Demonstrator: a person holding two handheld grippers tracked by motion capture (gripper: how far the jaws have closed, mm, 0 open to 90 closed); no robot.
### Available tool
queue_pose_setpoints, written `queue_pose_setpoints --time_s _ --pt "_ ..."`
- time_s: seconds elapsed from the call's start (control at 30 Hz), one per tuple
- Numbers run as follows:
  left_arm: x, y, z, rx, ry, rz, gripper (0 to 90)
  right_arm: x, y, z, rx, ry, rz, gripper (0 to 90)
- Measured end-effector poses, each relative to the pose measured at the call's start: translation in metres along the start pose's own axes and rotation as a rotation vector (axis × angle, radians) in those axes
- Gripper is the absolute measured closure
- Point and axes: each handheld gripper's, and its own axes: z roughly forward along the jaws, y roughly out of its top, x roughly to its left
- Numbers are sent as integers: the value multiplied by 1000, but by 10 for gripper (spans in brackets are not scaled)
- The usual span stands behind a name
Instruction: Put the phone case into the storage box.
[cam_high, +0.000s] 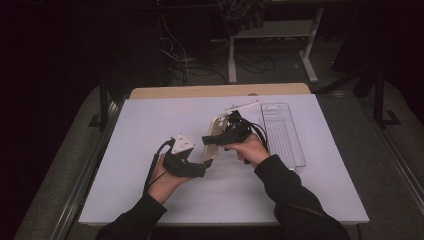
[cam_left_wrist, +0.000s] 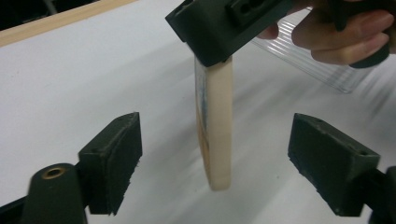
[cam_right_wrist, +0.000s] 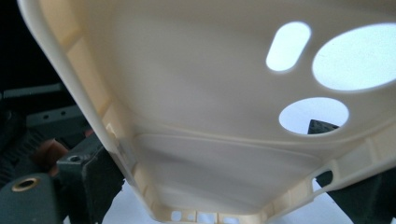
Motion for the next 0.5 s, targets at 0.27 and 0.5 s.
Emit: queue_pose_setpoints --time_s 0.27,0.5 --pt "15 -3 -9 39 -50 37 101 -2 -1 -1 8 -12 4 82" --pt "21 -8 -13 38 -68 45 54 -3 -1 -1 13 -11 2 82"
